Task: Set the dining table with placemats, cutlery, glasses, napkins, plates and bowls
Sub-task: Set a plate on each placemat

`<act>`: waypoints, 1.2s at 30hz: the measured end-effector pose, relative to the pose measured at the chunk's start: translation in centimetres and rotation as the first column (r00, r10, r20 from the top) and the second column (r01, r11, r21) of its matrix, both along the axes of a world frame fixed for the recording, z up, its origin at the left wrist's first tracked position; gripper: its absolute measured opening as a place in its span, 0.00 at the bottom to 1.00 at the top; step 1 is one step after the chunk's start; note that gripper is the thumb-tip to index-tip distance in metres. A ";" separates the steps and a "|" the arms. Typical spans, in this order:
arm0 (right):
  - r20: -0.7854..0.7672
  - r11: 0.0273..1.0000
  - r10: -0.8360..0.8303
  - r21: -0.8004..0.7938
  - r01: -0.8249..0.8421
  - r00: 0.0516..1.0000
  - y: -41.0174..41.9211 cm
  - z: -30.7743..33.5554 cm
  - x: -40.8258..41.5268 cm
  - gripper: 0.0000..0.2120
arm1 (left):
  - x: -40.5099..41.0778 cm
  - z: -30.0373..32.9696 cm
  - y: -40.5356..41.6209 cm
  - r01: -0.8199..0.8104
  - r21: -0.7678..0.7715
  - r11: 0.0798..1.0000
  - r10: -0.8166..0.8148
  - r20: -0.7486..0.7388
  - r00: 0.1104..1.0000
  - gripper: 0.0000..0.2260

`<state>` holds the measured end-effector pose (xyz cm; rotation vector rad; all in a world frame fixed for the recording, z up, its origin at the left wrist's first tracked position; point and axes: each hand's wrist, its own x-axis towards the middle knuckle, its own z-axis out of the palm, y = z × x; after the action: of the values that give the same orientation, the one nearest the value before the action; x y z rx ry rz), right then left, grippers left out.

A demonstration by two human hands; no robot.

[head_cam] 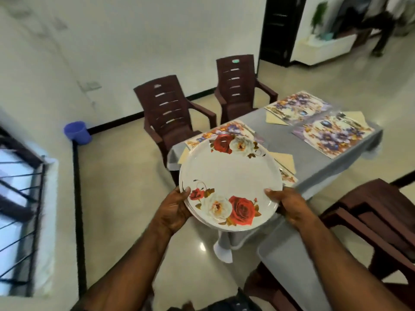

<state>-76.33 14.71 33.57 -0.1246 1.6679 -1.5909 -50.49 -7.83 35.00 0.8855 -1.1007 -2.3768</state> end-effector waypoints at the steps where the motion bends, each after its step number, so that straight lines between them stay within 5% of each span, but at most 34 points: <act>1: -0.011 1.000 0.015 0.004 -0.015 1.000 -2.2 0.7 1.0 0.17 | 1.7 0.3 -1.6 -0.020 -0.017 1.000 0.020 -0.005 1.000 0.16; 13: -0.218 0.965 0.263 0.075 -0.253 0.940 -18.9 3.5 11.1 0.12 | 17.4 2.5 -12.6 -0.149 -0.018 0.989 0.150 0.078 0.986 0.19; 18: -0.171 0.941 0.337 0.088 -0.327 0.926 -23.4 3.9 11.5 0.11 | 19.9 1.9 -13.6 -0.255 -0.037 0.966 0.258 0.133 0.957 0.23; 36: -0.253 0.952 0.271 0.214 -0.219 0.929 -24.2 1.7 -5.2 0.17 | 4.6 0.1 -15.8 -0.155 -0.035 0.987 0.159 0.203 0.966 0.18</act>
<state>-81.51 -9.48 35.32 -0.4665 1.9212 -1.2691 -45.93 -23.59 35.13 1.1878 -1.0820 -2.1799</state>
